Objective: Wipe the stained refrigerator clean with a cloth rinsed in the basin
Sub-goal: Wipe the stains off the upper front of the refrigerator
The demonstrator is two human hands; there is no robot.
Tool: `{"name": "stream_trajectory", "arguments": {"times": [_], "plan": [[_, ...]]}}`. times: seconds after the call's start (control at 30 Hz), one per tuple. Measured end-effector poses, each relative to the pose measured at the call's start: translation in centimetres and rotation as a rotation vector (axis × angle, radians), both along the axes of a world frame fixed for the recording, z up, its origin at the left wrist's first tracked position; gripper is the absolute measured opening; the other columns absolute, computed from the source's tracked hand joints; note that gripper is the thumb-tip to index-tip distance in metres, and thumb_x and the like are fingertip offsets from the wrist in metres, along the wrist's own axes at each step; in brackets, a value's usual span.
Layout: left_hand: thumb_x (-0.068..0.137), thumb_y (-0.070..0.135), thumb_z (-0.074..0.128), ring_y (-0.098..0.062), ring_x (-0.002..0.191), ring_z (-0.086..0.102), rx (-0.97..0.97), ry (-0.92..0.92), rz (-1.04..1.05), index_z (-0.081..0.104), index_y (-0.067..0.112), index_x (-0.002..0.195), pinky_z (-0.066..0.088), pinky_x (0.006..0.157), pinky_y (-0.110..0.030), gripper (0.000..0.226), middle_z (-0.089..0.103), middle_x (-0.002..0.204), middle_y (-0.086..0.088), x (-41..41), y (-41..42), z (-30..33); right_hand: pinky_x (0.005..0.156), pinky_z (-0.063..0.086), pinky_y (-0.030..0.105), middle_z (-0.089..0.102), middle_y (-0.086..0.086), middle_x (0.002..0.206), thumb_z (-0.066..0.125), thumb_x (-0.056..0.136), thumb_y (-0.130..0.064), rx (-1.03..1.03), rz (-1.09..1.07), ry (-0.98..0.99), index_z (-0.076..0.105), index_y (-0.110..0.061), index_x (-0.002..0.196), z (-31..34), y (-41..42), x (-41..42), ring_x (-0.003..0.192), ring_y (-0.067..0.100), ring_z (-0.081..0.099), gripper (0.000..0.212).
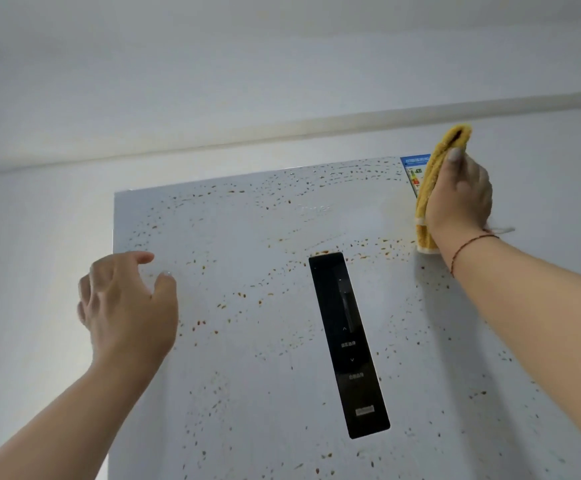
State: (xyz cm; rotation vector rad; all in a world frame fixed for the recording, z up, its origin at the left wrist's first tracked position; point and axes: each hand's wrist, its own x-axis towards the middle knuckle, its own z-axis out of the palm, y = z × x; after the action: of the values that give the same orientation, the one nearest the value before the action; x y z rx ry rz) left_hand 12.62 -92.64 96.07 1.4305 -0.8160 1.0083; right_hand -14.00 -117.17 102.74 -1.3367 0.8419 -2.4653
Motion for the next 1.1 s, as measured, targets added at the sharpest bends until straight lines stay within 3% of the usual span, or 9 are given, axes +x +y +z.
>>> {"name": "stream_trajectory", "arguments": {"times": [0.1,0.3,0.57,0.7,0.87,1.0,1.1], "plan": [[0.093,0.025,0.046,-0.024,0.136,0.023,-0.056,0.036,-0.001,0.045,0.018,0.131,0.017,0.114,-0.046,0.039,0.035,0.144,-0.007,1.0,-0.2,0.5,0.118,-0.003,0.053,0.017,0.005,0.16,0.006,0.095,-0.06,0.239,-0.148,0.215,0.022,-0.015,0.151,1.4,-2.4,1.2,0.148,0.021,0.007,0.074],[0.098,0.038,0.038,-0.023,0.137,0.023,-0.091,0.097,-0.049,0.04,0.02,0.136,0.02,0.114,-0.047,0.043,0.036,0.146,-0.005,3.4,-0.1,0.5,0.115,-0.005,0.058,0.002,0.005,0.162,0.008,0.095,-0.061,0.29,-0.204,0.356,0.006,-0.015,0.154,3.5,0.0,5.7,0.149,0.022,-0.002,0.075],[0.097,0.057,0.021,-0.017,0.137,0.03,-0.07,0.22,-0.307,0.035,0.03,0.144,0.024,0.11,-0.04,0.056,0.041,0.145,0.008,5.3,1.9,-0.1,0.115,-0.007,0.057,-0.009,0.008,0.161,0.005,0.096,-0.057,-0.015,-0.308,0.69,-0.008,-0.015,0.153,3.4,11.2,17.6,0.148,0.025,-0.009,0.072],[0.089,0.071,0.023,-0.014,0.134,0.04,-0.113,0.291,-0.549,0.037,0.031,0.144,0.027,0.112,-0.041,0.07,0.045,0.144,0.008,7.6,2.8,-0.1,0.114,-0.009,0.058,-0.014,0.009,0.16,0.006,0.097,-0.057,-0.223,-0.331,0.868,-0.016,-0.027,0.151,2.5,15.7,23.9,0.147,0.029,-0.013,0.065],[0.098,0.06,0.021,-0.013,0.127,0.044,-0.148,0.338,-0.683,0.036,0.021,0.145,0.027,0.115,-0.045,0.063,0.047,0.131,0.006,8.1,3.4,0.1,0.112,-0.016,0.059,-0.012,0.006,0.161,0.011,0.096,-0.059,-0.435,-0.347,1.079,0.0,-0.042,0.151,1.1,17.7,26.4,0.147,0.028,-0.016,0.058],[0.098,0.06,0.02,-0.012,0.138,0.033,-0.158,0.315,-0.723,0.028,0.022,0.15,0.021,0.117,-0.046,0.065,0.035,0.151,0.004,8.5,3.7,0.9,0.114,-0.014,0.055,-0.004,0.001,0.162,0.019,0.094,-0.061,-0.646,-0.393,1.216,0.013,-0.048,0.148,-1.0,17.5,26.0,0.148,0.022,-0.012,0.055],[0.099,0.06,0.02,-0.008,0.143,0.024,-0.133,0.262,-0.754,0.026,0.026,0.151,0.017,0.118,-0.038,0.063,0.027,0.157,0.008,7.9,3.6,1.9,0.115,-0.011,0.053,0.001,-0.003,0.162,0.023,0.095,-0.059,-0.771,-0.444,1.323,0.016,-0.051,0.146,-2.4,16.5,24.5,0.148,0.018,-0.008,0.052]]}}
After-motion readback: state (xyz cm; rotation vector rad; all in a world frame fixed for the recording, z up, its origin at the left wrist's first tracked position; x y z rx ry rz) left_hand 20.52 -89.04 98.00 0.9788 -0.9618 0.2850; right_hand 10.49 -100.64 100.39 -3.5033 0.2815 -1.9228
